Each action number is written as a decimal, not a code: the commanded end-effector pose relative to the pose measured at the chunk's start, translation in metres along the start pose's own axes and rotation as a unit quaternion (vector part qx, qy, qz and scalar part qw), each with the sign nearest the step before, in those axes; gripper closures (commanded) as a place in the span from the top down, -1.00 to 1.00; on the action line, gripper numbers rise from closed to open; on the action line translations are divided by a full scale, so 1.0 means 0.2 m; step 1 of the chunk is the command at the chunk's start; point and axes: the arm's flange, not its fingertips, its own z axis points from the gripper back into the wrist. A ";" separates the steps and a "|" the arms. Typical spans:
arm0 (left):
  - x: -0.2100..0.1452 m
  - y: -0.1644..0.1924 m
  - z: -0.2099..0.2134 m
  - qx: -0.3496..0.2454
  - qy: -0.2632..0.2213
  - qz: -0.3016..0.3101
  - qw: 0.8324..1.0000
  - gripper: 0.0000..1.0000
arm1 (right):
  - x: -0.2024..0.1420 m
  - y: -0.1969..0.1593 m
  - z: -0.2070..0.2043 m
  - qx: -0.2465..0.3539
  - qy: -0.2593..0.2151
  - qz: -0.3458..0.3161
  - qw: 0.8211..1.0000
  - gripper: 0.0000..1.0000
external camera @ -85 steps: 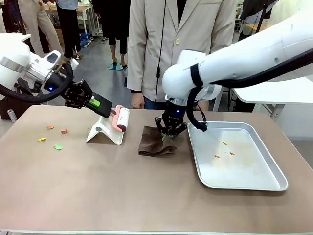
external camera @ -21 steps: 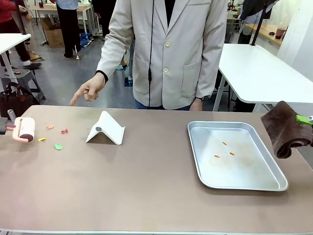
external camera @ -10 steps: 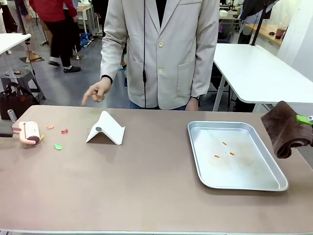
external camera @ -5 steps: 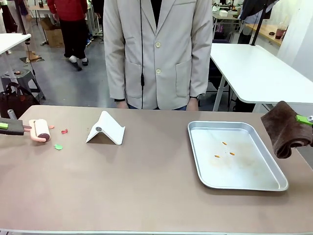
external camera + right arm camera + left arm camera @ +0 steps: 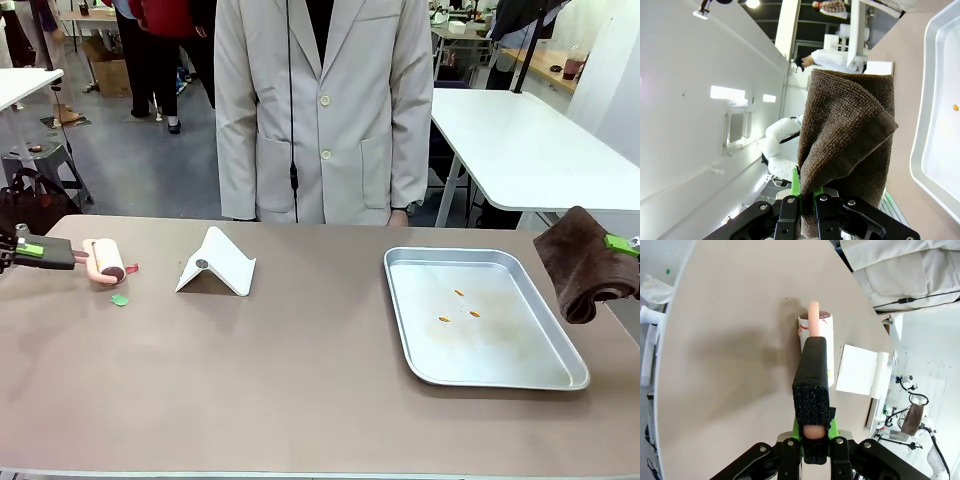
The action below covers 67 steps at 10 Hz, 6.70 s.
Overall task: Clean the surface of the table.
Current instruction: If a person points to the right, clean the right side of the table with your right hand, and if they point to the left, clean the left side with your left hand.
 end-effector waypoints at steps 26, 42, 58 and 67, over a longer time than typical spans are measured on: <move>-0.12 0.14 0.55 -0.026 0.135 -0.106 0.985 -0.58 | 0.00 0.02 -0.01 0.006 0.004 0.005 1.000 -1.00; -0.15 0.03 -0.08 0.058 0.164 -0.076 0.982 -0.58 | 0.00 0.02 -0.01 0.006 0.004 0.005 1.000 -1.00; -0.08 -0.06 0.46 -0.156 0.164 -0.099 0.969 -0.58 | 0.00 0.02 -0.01 0.006 0.004 0.005 1.000 -1.00; 0.02 0.47 0.92 -0.233 0.190 -0.095 0.949 -0.58 | 0.00 0.02 -0.01 0.006 0.004 0.005 1.000 -1.00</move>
